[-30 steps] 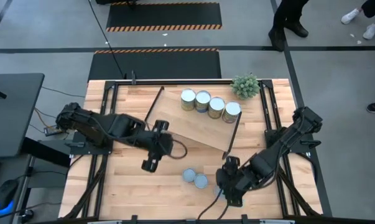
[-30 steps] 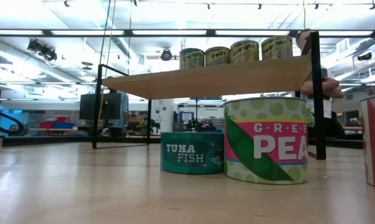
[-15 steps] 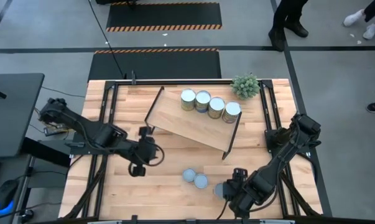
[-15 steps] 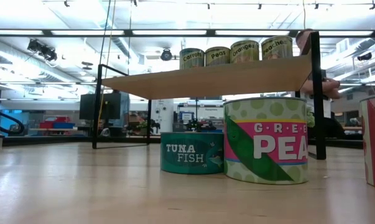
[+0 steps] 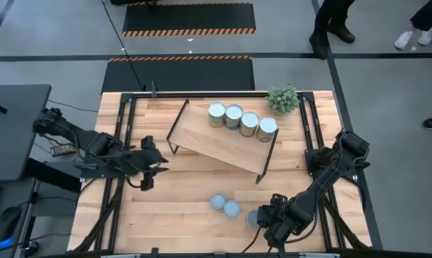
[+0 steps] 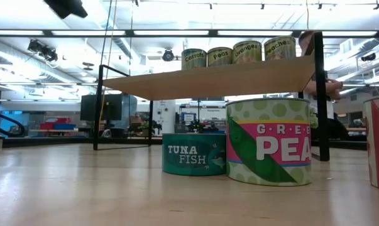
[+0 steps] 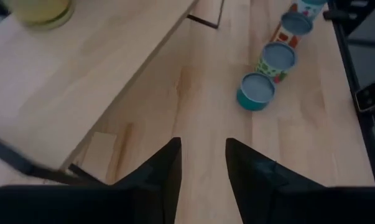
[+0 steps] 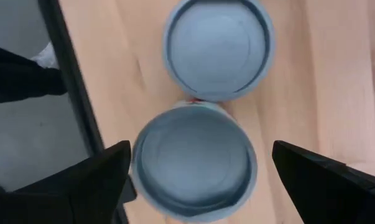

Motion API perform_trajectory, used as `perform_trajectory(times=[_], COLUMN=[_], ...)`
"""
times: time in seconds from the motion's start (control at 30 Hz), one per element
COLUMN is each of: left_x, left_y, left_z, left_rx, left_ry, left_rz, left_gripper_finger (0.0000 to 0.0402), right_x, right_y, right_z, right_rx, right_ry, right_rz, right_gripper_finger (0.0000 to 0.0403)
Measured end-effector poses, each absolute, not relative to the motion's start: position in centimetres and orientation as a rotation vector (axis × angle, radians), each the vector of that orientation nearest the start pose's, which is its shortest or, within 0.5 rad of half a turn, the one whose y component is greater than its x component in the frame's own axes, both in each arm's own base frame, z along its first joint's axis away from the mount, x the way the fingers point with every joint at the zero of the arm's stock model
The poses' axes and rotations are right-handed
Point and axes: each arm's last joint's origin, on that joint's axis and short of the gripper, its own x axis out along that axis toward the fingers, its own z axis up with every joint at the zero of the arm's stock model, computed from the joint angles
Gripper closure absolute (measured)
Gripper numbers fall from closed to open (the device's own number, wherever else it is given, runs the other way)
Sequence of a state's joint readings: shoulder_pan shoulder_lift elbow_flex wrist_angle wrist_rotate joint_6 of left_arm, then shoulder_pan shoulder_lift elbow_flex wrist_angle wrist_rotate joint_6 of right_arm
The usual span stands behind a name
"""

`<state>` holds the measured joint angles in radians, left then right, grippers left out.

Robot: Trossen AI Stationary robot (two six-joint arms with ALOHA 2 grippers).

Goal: Pick and place cans onto a shelf
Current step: Put the canned mixed vegetables on the shelf

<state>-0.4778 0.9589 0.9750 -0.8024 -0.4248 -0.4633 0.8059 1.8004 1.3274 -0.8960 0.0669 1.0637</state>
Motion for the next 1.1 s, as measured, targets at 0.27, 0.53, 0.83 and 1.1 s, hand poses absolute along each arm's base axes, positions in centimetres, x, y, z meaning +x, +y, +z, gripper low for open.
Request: perform_trajectory(times=[0.27, 0.53, 0.83, 1.1], left_x=[15.0, 15.0, 15.0, 15.0], left_y=[-6.3, -6.3, -6.3, -6.4], left_z=[30.6, 30.6, 30.6, 30.6], left_rx=[-0.177, -0.178, -0.17, -0.168], left_ry=[0.662, 0.657, 0.658, 0.657], left_rz=[0.159, 0.157, 0.154, 0.153], left_gripper_finger=[0.0272, 0.0272, 0.0272, 0.0272], right_x=[23.8, 23.3, 24.5, 25.8], right_y=[24.4, 23.2, 22.2, 19.4], right_z=[18.6, 16.7, 20.4, 28.8], right_rx=[0.276, 0.268, 0.271, 0.262], right_ry=[1.345, 1.378, 1.446, 1.403], right_rz=[-0.097, -0.155, -0.055, -0.052], right_gripper_finger=[0.0004, 0.0041, 0.0115, 0.0115])
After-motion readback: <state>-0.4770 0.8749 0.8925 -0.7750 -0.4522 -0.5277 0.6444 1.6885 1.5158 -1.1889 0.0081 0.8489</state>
